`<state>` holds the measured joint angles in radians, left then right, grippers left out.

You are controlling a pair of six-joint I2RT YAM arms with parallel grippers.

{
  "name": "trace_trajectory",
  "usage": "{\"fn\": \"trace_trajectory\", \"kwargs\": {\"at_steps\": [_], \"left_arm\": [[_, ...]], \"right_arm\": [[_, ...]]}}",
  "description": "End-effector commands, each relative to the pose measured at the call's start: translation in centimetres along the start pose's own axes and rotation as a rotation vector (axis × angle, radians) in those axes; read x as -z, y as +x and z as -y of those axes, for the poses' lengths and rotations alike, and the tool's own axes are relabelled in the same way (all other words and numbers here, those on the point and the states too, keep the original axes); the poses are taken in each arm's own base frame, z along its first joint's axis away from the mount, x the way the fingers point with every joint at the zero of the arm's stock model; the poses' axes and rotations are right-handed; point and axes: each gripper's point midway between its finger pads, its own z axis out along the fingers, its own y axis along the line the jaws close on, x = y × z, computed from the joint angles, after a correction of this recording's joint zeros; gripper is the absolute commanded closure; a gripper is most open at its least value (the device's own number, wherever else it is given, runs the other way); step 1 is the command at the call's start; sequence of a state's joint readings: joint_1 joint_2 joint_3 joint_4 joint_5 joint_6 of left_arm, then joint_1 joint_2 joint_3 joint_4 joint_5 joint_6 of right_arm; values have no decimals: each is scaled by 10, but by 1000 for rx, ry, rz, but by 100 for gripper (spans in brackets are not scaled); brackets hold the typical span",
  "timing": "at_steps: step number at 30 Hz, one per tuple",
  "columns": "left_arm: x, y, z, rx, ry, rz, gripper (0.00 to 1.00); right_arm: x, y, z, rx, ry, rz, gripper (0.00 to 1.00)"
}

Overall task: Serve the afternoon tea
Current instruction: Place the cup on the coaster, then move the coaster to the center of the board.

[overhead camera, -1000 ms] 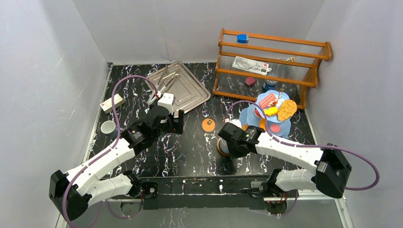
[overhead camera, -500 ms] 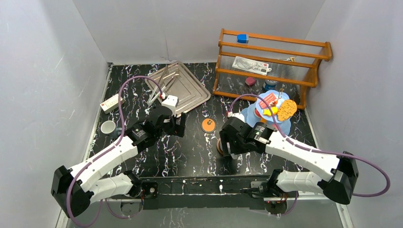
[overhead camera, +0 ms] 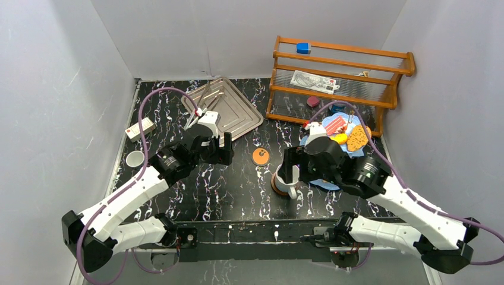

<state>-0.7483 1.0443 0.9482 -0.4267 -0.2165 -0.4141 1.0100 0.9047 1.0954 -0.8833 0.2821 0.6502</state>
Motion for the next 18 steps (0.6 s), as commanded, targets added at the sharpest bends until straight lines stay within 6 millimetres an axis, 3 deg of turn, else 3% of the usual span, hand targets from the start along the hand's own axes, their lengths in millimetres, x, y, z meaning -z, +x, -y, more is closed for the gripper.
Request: {"fn": "trace_trajectory", "kwargs": {"at_steps": [1, 8, 12, 15, 18], "left_arm": [[10, 1, -1, 29, -17, -49, 21], [6, 0, 20, 120, 52, -108, 25], [-4, 2, 27, 316, 99, -128, 27], [-18, 12, 20, 427, 49, -163, 28], [-25, 21, -6, 504, -111, -170, 27]], "right_arm": [[23, -32, -10, 11, -82, 162, 1], [52, -44, -7, 35, -134, 261, 1], [54, -45, -6, 77, -134, 261, 1], [51, -47, -7, 96, -134, 275, 1], [47, -47, -8, 120, -136, 275, 1]]}}
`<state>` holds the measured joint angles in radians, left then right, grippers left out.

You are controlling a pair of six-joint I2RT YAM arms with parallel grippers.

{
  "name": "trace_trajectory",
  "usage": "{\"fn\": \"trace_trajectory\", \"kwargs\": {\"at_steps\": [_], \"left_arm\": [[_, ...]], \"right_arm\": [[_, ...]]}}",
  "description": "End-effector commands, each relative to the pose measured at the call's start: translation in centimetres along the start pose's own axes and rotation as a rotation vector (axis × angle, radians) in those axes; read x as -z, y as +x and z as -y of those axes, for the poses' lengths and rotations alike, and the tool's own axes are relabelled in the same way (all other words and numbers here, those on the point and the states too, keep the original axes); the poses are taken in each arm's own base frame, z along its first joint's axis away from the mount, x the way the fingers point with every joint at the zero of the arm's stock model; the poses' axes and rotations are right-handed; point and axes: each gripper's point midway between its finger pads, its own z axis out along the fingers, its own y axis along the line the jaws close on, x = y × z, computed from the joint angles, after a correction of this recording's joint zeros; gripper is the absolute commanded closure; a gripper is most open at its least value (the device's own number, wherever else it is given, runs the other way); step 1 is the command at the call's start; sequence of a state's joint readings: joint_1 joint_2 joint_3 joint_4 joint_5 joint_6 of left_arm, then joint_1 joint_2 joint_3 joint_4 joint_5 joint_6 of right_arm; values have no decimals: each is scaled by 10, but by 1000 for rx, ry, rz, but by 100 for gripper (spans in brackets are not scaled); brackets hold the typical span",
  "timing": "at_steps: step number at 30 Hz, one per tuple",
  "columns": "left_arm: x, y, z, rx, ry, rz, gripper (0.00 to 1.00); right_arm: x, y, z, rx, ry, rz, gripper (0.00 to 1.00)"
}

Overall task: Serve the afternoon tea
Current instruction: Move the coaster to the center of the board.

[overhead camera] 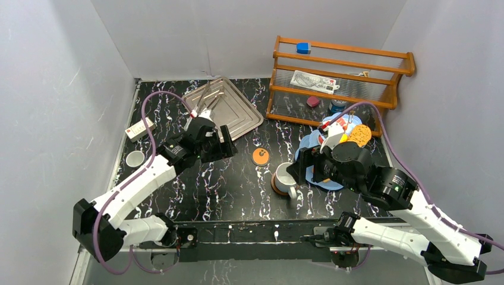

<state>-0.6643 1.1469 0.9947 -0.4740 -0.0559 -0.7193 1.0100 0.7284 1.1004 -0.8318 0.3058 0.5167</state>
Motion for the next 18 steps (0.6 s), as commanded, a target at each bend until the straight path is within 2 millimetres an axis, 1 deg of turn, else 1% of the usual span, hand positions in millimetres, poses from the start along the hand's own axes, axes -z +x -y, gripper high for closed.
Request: {"fn": "trace_trajectory", "kwargs": {"at_steps": [1, 3, 4, 6, 8, 10, 11, 13, 18], "left_arm": [[-9, 0, -30, 190, -168, 15, 27], [-8, -5, -40, 216, -201, 54, 26], [-9, -6, -37, 212, -171, 59, 29], [-17, 0, -27, 184, -111, 6, 32], [-29, 10, -17, 153, -77, -84, 35], [-40, 22, -2, 123, -6, -174, 44], [-46, 24, 6, 102, 39, -197, 49], [-59, 27, 17, 80, 93, -222, 54], [-90, 31, 25, 77, 114, -215, 59]], "right_arm": [[-2, -18, -7, 50, -28, 69, 1], [-4, -16, -6, 74, -26, 59, 1], [-4, -14, -5, 86, -29, 55, 1], [-3, -12, -5, 102, -36, 53, 1], [0, -12, -5, 105, -44, 55, 1], [2, -12, -5, 99, -48, 60, 1], [2, -12, -5, 95, -49, 62, 1], [0, -11, -5, 92, -52, 68, 1], [-3, -7, -5, 113, -54, 57, 1]]}}
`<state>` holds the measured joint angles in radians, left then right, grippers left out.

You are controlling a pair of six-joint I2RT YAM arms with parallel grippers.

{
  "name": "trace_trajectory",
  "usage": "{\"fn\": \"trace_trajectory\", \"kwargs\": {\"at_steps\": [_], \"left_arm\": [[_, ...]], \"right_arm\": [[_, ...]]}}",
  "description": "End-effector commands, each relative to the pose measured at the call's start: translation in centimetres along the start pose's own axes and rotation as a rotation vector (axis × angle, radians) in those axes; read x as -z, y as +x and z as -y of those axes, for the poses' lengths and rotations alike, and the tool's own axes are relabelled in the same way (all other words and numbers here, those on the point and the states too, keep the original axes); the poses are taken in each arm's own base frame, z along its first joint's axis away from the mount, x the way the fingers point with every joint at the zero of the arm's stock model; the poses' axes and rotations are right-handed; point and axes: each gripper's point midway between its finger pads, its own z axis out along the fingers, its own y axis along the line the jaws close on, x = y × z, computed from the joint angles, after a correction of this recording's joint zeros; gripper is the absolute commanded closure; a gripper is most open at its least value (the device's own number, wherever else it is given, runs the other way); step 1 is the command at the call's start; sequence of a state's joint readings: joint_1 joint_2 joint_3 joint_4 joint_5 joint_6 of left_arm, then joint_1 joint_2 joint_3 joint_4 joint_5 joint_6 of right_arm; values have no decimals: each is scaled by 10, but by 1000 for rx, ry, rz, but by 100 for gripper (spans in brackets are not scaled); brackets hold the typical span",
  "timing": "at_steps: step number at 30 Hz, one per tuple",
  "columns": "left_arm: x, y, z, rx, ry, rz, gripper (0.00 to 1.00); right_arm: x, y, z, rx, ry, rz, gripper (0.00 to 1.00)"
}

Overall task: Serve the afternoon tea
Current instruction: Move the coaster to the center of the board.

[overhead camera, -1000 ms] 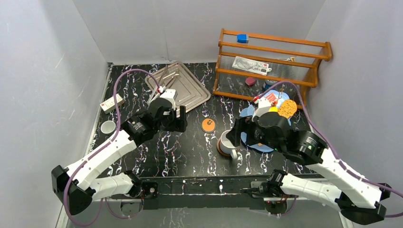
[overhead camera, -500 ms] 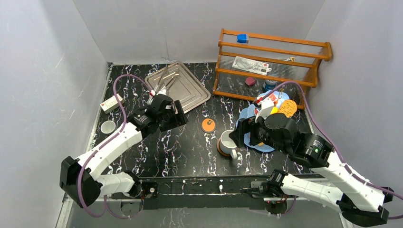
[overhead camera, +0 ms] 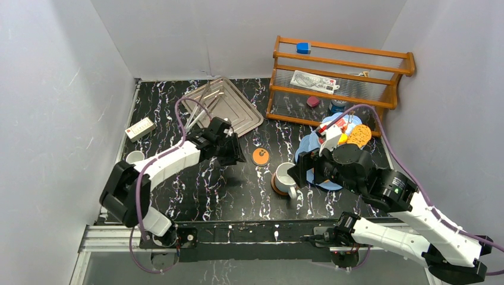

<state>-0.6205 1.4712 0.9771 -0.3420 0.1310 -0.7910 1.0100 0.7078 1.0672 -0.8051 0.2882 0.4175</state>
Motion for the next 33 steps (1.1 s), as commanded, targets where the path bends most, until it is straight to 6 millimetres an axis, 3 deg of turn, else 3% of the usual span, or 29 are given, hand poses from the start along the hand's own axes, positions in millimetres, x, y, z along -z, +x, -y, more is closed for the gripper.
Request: {"fn": "trace_trajectory", "kwargs": {"at_steps": [1, 9, 15, 27, 33], "left_arm": [[-11, -14, 38, -56, 145, 40, 59], [-51, -21, 43, -68, 139, 70, 55], [-76, -10, 42, -51, 131, 18, 57], [-106, -13, 44, -21, 116, 55, 61], [-119, -26, 51, -4, 108, 82, 64]], "right_arm": [[-3, -12, -5, 19, -26, 56, 1], [-8, -13, -4, 17, -10, 61, 1], [-8, -13, -6, 5, -21, 61, 1], [-6, -21, -14, 13, -62, 93, 1], [-5, -26, -13, 35, -57, 103, 1]]}}
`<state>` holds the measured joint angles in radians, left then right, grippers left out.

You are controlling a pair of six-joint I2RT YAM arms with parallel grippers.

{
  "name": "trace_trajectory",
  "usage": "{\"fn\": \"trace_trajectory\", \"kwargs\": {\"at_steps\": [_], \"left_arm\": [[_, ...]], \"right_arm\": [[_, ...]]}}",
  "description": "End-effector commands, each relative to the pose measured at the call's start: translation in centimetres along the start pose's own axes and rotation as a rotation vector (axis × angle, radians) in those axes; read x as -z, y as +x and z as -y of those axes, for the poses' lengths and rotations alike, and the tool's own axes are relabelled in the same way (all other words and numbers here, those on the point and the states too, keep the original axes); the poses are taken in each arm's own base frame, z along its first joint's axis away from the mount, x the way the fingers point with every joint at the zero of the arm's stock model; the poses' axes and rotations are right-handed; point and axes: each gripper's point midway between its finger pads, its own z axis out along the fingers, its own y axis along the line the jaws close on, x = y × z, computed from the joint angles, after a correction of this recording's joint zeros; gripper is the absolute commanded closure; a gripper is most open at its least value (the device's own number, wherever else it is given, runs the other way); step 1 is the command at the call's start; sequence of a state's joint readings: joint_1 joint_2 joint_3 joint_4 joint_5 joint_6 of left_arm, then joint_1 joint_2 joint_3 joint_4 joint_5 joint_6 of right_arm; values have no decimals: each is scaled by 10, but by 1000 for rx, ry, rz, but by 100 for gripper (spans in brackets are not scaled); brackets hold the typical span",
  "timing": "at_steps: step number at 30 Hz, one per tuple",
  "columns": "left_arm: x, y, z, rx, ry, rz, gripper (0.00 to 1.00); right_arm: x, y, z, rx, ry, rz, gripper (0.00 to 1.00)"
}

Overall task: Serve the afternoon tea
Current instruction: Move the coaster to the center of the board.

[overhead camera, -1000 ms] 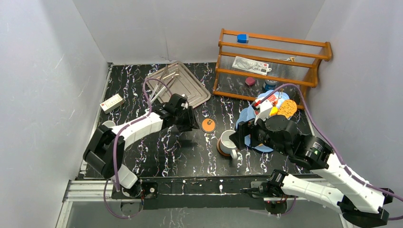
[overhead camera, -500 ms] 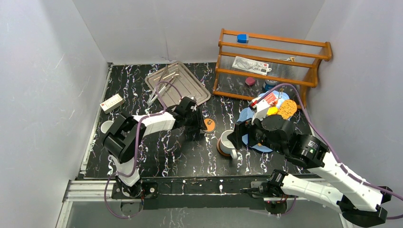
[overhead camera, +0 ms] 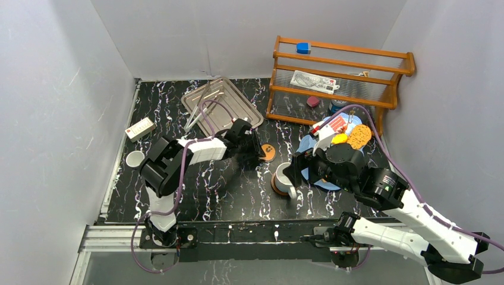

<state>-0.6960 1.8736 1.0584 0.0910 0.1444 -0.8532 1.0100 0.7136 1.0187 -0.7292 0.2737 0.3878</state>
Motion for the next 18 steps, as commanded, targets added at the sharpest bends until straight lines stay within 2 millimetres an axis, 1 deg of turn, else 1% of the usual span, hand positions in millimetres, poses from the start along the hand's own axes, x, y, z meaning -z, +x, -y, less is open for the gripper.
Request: {"fn": "trace_trajectory", "kwargs": {"at_steps": [1, 5, 9, 11, 13, 16, 17, 18], "left_arm": [[-11, -19, 9, 8, -11, 63, 64], [-22, -29, 12, 18, -9, 92, 65], [-32, -38, 23, 19, 18, 101, 65], [-33, -43, 29, 14, 26, 104, 64], [-29, -48, 32, 3, 13, 109, 63], [-16, -50, 33, -9, -20, 99, 61], [-11, -44, 30, -8, -34, 76, 60], [-5, -39, 31, -5, -26, 64, 59]], "right_arm": [[8, -29, -8, 11, -30, 92, 2], [10, -29, -4, 9, -11, 92, 1], [9, -26, -1, -17, 6, 85, 1], [9, -25, -2, -30, 7, 81, 1], [10, -25, -2, -45, 10, 75, 1], [12, -27, -2, -57, 9, 83, 1], [12, -27, -2, -57, 14, 83, 1], [13, -28, -1, -57, 18, 84, 1]]}}
